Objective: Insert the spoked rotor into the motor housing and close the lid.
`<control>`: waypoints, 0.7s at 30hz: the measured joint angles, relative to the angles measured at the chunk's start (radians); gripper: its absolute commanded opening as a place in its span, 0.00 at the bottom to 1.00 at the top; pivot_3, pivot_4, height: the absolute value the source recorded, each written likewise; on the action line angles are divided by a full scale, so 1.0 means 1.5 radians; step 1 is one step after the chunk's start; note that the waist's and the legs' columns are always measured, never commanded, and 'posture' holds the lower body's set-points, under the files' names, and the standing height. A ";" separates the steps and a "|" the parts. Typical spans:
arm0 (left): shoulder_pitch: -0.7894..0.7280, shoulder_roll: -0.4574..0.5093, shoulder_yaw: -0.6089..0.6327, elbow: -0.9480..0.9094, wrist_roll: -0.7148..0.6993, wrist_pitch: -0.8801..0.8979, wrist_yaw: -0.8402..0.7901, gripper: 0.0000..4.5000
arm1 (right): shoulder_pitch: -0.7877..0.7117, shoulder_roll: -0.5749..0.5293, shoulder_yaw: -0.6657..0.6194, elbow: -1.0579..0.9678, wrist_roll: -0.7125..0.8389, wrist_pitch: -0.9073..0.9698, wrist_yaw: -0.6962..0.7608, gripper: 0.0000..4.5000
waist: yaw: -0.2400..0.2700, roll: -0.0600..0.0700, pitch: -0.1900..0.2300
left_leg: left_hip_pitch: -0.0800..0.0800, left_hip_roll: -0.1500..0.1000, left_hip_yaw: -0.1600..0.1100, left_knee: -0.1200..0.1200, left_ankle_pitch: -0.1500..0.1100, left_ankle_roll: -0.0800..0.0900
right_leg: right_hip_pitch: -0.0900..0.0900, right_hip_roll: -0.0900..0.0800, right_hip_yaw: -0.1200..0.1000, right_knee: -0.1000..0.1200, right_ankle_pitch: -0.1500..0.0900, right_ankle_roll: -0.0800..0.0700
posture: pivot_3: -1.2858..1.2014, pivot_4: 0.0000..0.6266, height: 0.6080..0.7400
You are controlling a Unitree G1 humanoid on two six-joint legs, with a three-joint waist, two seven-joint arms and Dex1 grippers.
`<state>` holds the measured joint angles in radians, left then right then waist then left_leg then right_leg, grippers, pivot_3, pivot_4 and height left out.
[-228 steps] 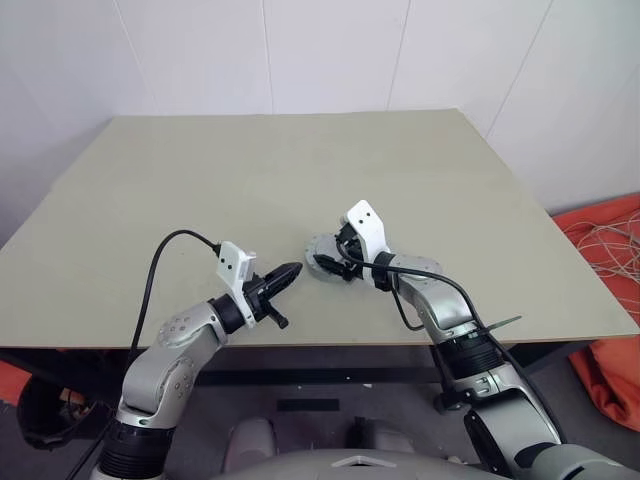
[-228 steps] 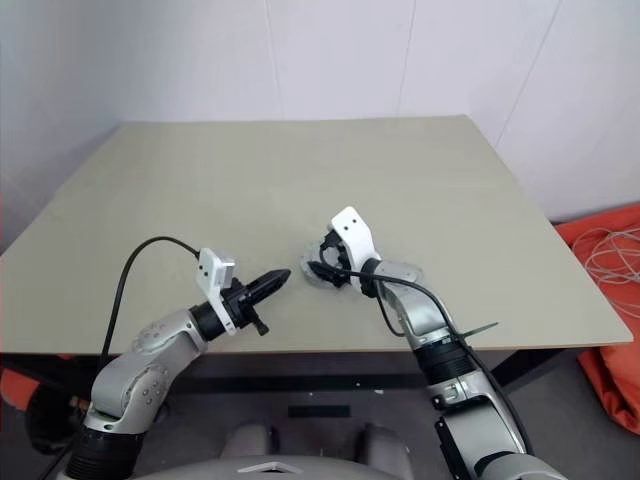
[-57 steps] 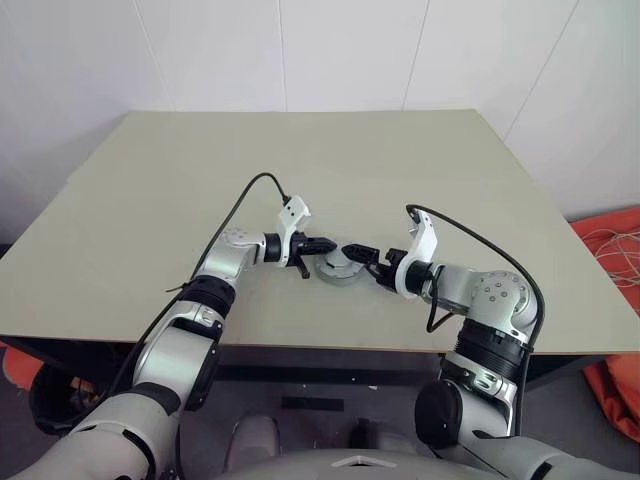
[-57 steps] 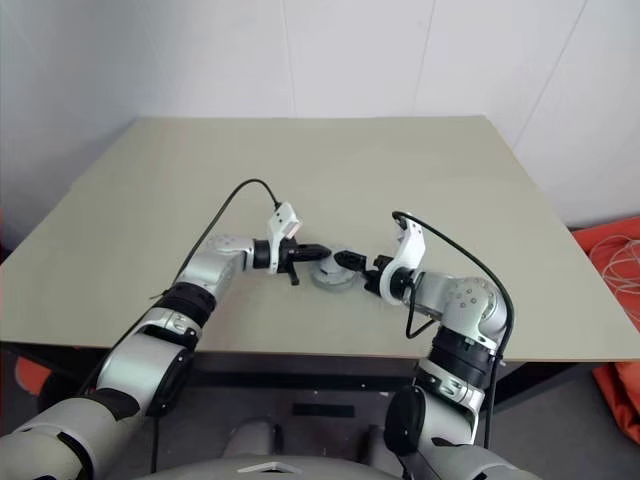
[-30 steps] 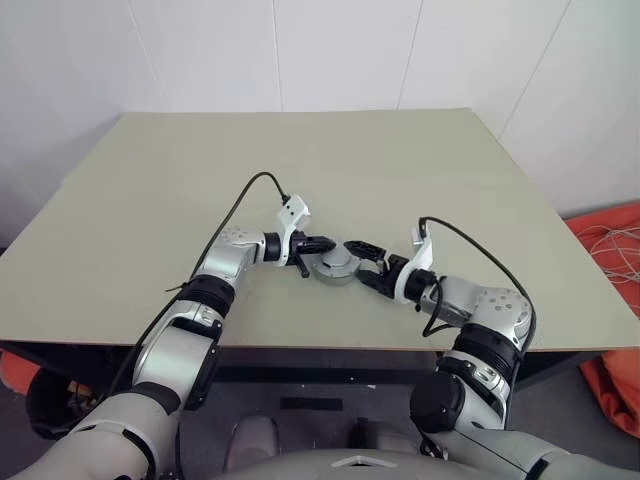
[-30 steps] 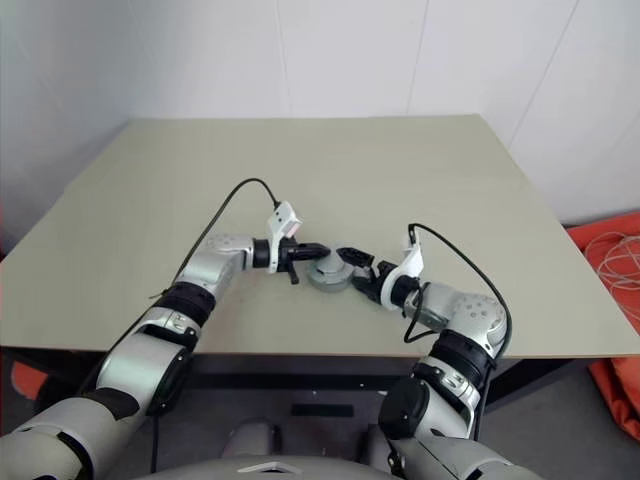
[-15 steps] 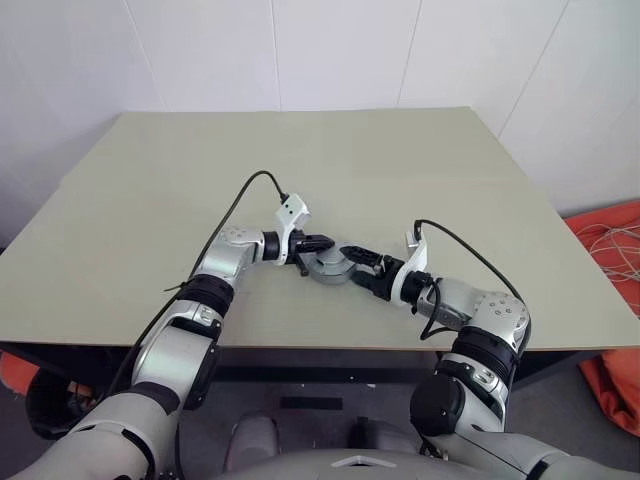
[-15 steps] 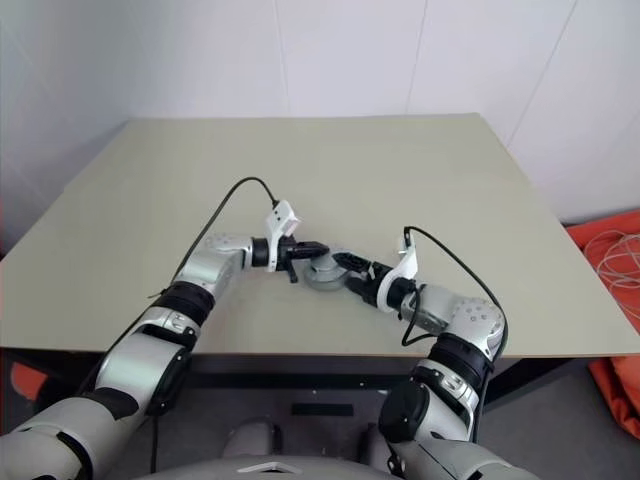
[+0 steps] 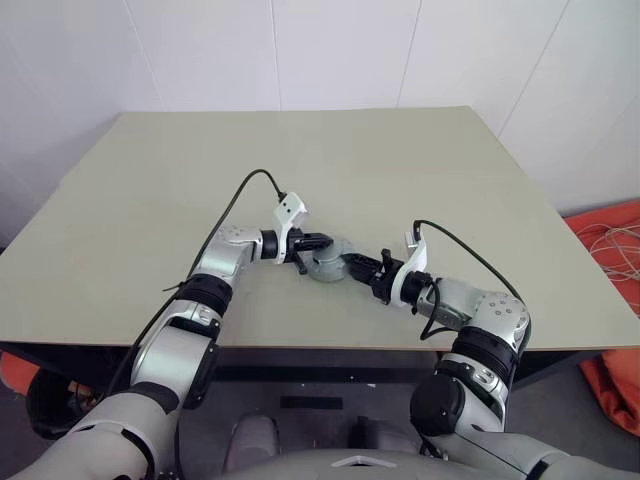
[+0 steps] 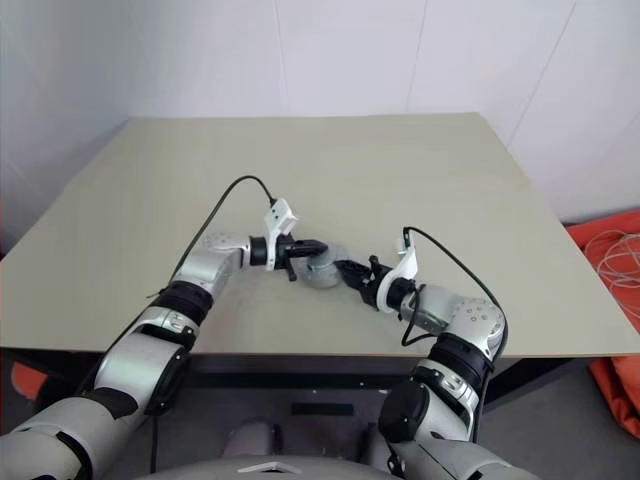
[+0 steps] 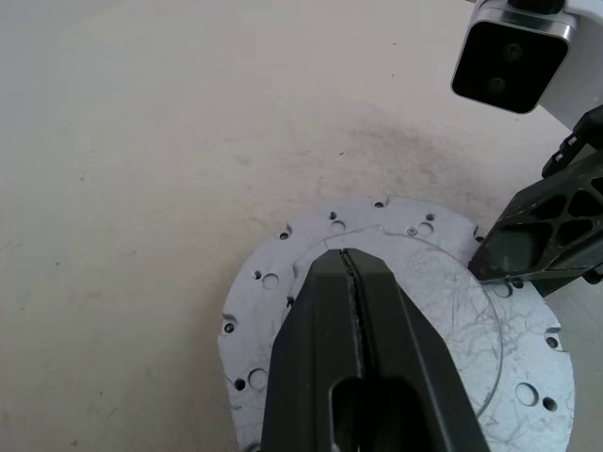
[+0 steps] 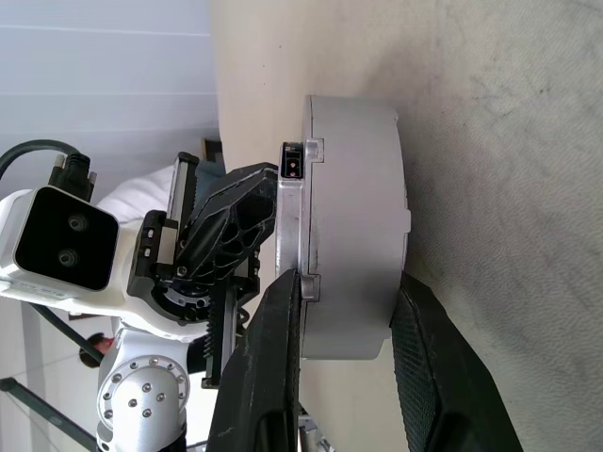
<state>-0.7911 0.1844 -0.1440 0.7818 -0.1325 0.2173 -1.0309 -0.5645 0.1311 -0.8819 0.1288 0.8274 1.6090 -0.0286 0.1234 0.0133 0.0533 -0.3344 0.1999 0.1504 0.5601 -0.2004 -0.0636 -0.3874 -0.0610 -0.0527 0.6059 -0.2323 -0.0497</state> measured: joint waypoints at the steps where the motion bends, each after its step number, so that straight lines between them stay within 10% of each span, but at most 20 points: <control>1: 0.000 0.000 0.000 0.000 0.000 0.000 0.000 0.00 | 0.000 0.000 0.000 0.000 0.000 0.000 0.000 0.25 | 0.000 0.000 0.000 | 0.000 0.000 0.000 0.000 0.000 0.000 | 0.000 0.000 0.000 0.000 0.000 0.000 | 0.52 0.00 1.00; 9: 0.020 0.001 0.015 -0.042 -0.014 0.030 0.007 0.00 | 0.000 0.000 -0.001 0.000 0.002 0.001 -0.001 0.25 | -0.001 0.000 0.000 | 0.000 0.000 0.000 0.000 0.000 0.000 | 0.000 0.000 0.000 0.000 0.002 -0.003 | 0.52 0.00 1.00; 21: 0.174 0.042 0.116 -0.439 -0.170 0.285 0.088 0.00 | -0.001 0.000 -0.004 0.000 0.004 -0.003 0.003 0.25 | -0.002 0.001 0.001 | -0.002 0.000 0.001 0.000 0.000 0.000 | -0.003 0.001 0.000 0.000 0.002 -0.005 | 0.52 0.00 1.00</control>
<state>-0.5304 0.2469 0.0298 0.1237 -0.3875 0.6451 -0.8983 -0.5657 0.1311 -0.8882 0.1290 0.8332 1.6038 -0.0247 0.1199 0.0143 0.0541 -0.3376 0.2006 0.1516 0.5601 -0.2005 -0.0636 -0.3923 -0.0595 -0.0530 0.6064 -0.2297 -0.0568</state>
